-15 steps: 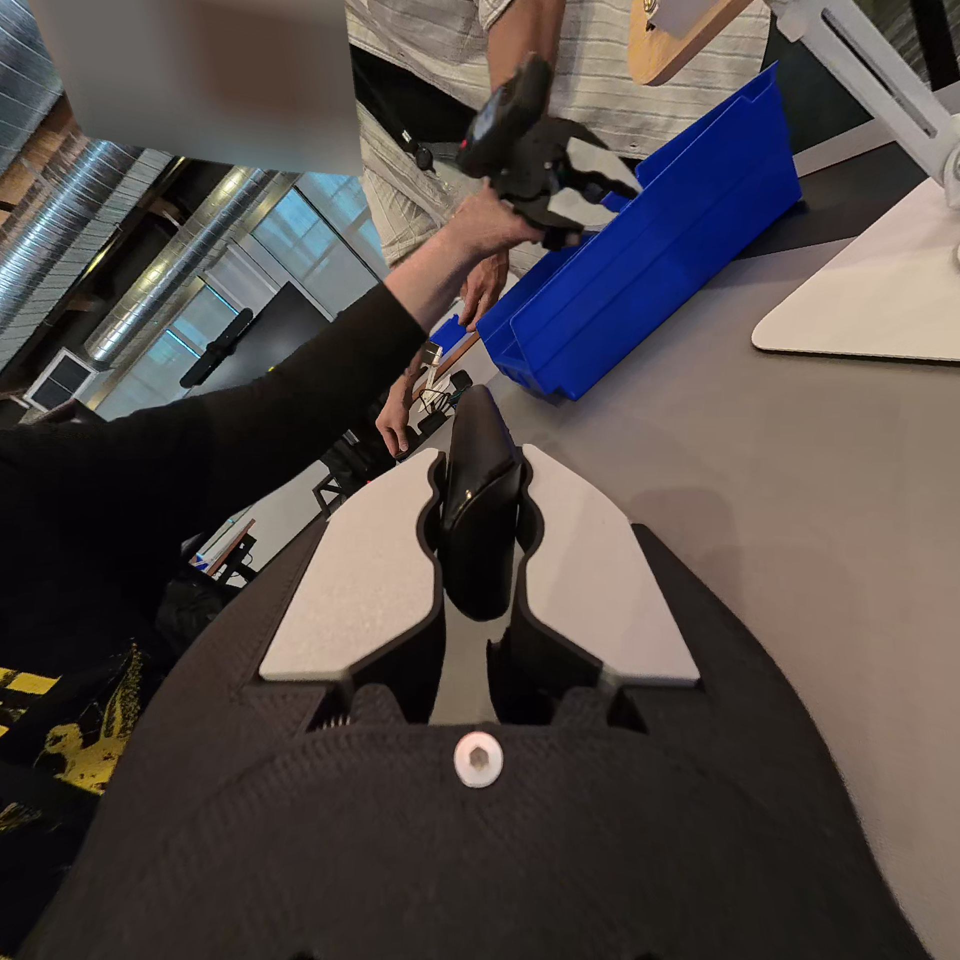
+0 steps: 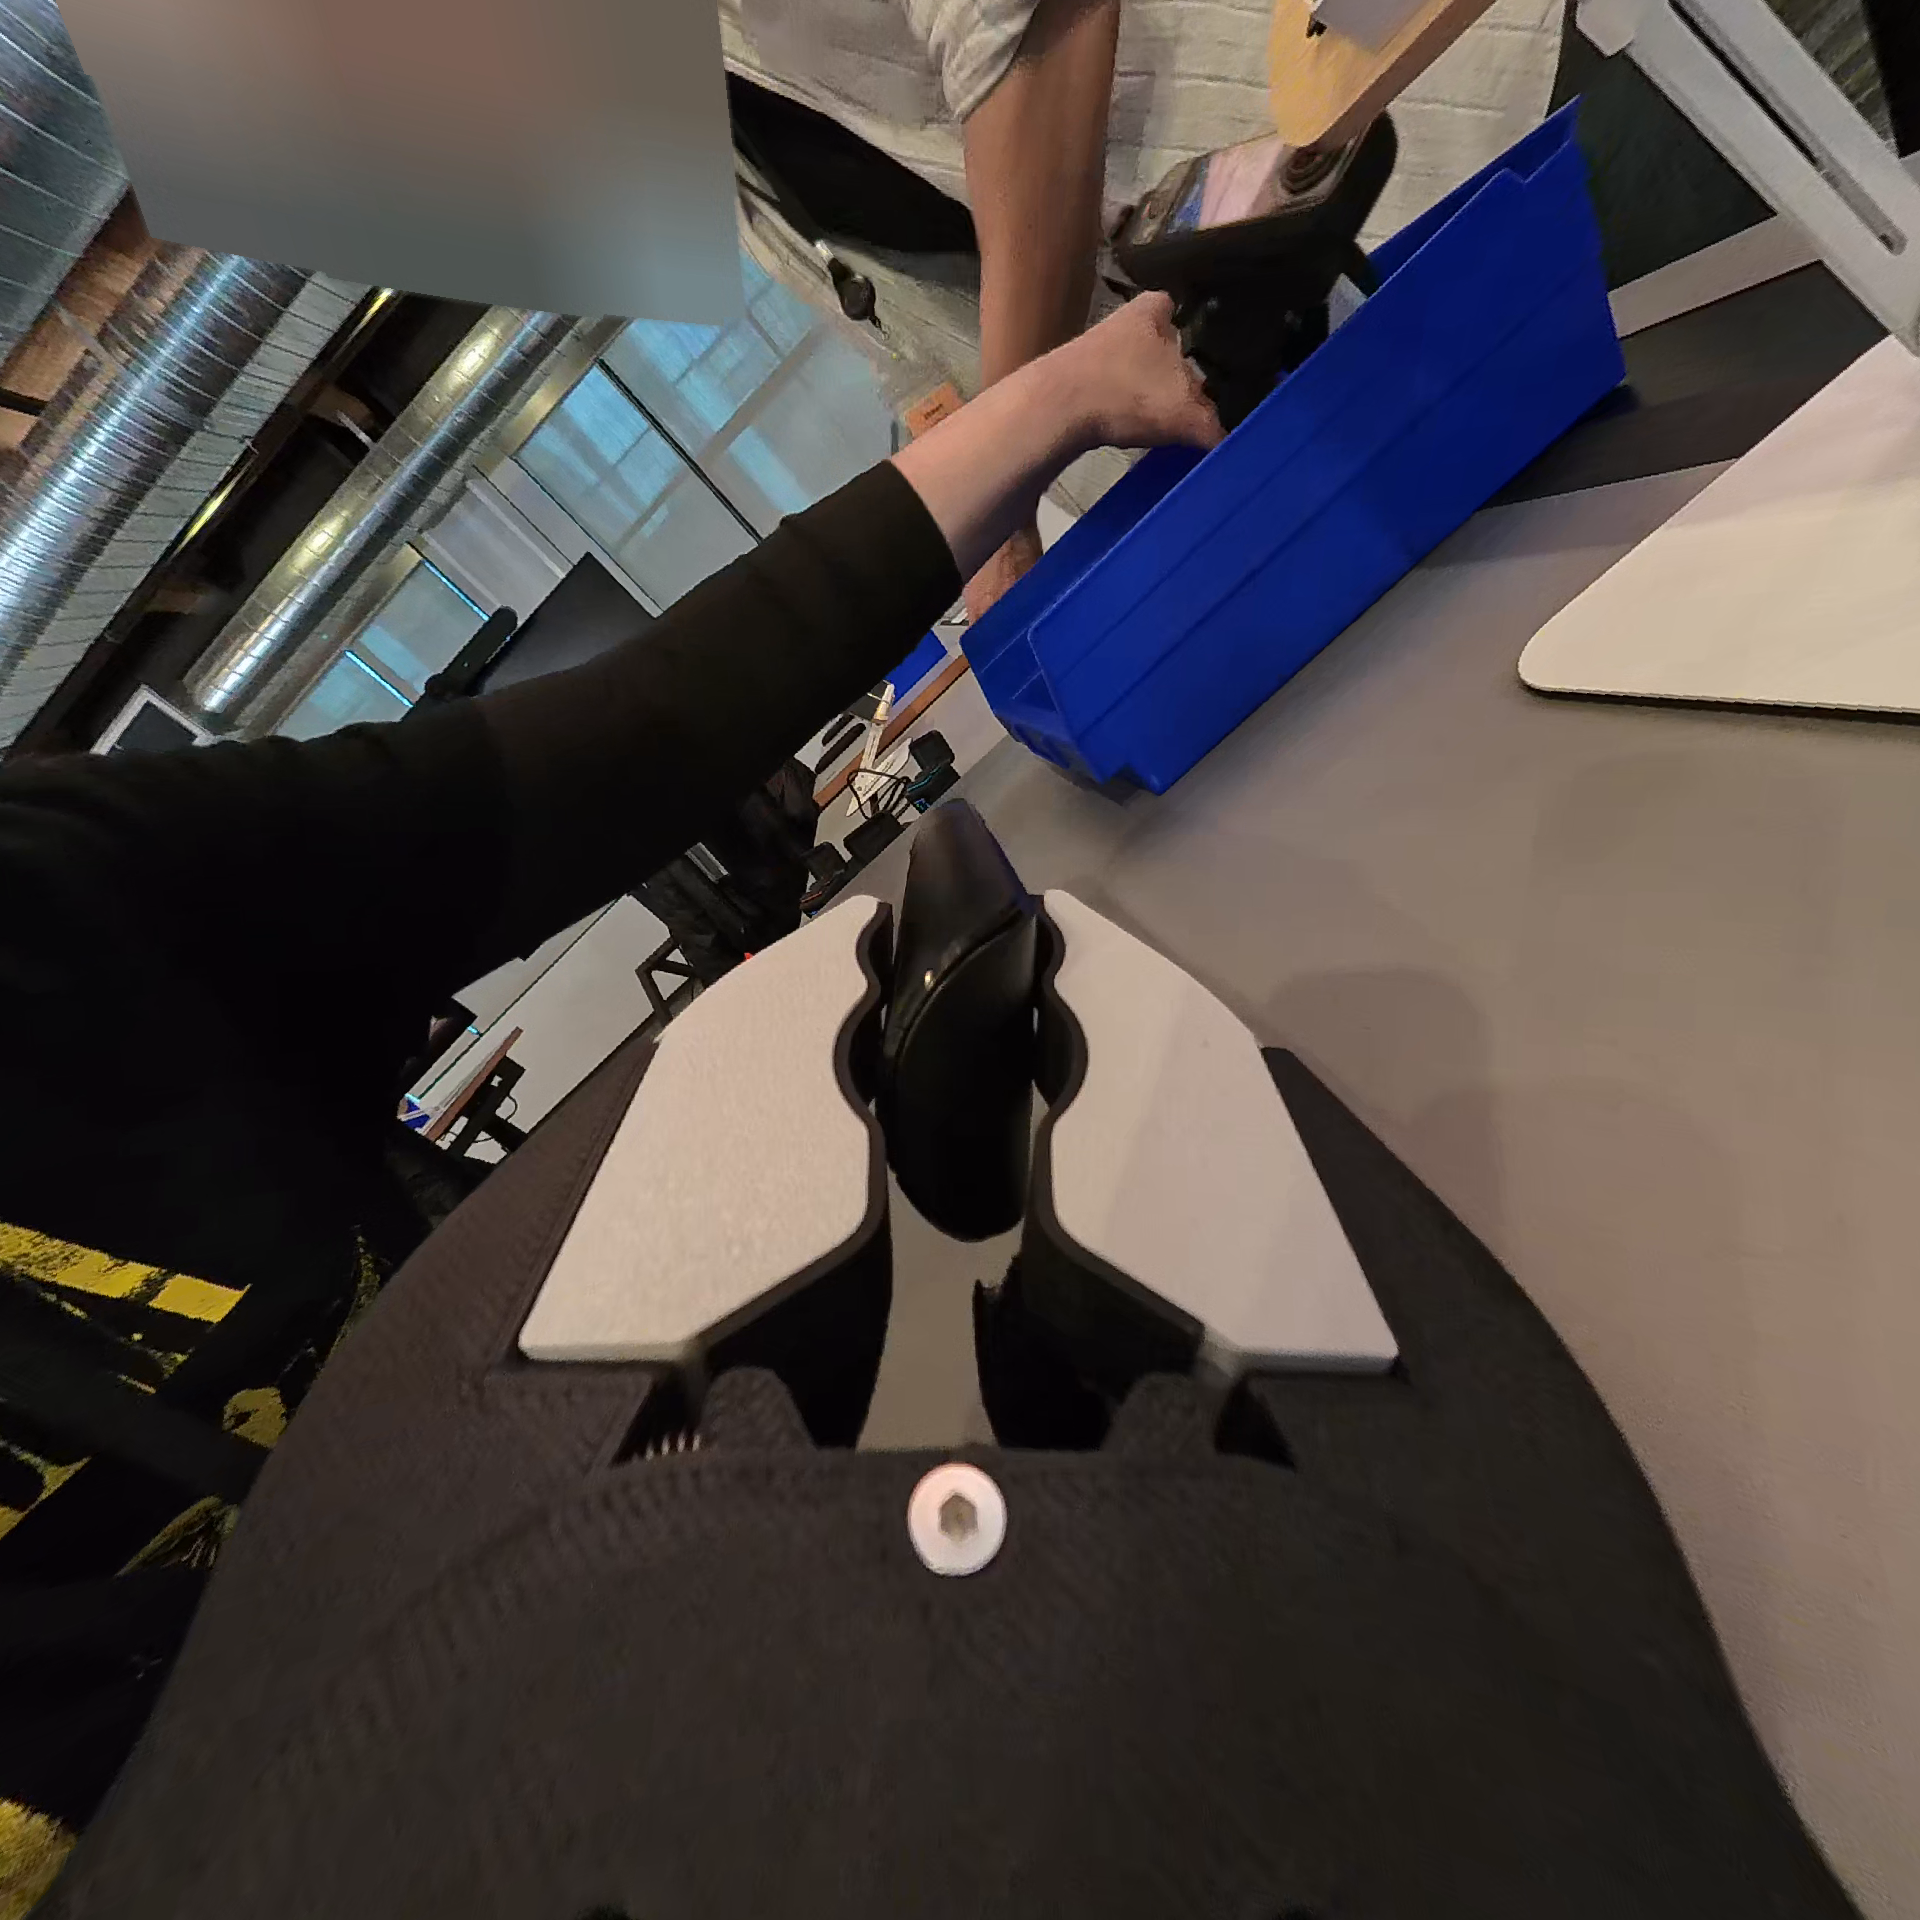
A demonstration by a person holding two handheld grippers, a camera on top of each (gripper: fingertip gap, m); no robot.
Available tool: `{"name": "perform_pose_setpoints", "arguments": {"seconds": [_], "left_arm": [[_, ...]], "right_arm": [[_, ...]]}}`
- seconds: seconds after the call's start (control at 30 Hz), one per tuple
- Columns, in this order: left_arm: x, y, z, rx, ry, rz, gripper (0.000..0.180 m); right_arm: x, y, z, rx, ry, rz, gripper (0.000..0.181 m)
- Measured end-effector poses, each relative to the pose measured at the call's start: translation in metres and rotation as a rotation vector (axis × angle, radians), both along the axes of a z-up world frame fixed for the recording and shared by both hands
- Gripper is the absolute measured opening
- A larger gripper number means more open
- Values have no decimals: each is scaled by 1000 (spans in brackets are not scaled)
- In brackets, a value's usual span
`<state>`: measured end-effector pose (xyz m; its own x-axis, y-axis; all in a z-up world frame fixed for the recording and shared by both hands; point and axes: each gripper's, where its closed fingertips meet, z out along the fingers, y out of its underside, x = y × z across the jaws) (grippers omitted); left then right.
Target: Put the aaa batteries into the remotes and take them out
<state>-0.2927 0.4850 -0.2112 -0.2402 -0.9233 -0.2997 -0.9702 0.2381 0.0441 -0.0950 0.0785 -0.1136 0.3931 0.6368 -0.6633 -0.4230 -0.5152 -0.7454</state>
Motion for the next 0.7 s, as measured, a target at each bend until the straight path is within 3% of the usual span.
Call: {"name": "perform_pose_setpoints", "arguments": {"seconds": [0.13, 0.47, 0.7], "left_arm": [[2, 1, -6, -32, 14, -2, 13], [3, 0, -7, -91, 16, 10, 12], [17, -10, 8, -87, -113, 42, 13]], "right_arm": [[0, 0, 0, -1, 4, 1, 24], [0, -1, 0, -1, 3, 5, 24], [1, -1, 0, -2, 6, 3, 24]]}}
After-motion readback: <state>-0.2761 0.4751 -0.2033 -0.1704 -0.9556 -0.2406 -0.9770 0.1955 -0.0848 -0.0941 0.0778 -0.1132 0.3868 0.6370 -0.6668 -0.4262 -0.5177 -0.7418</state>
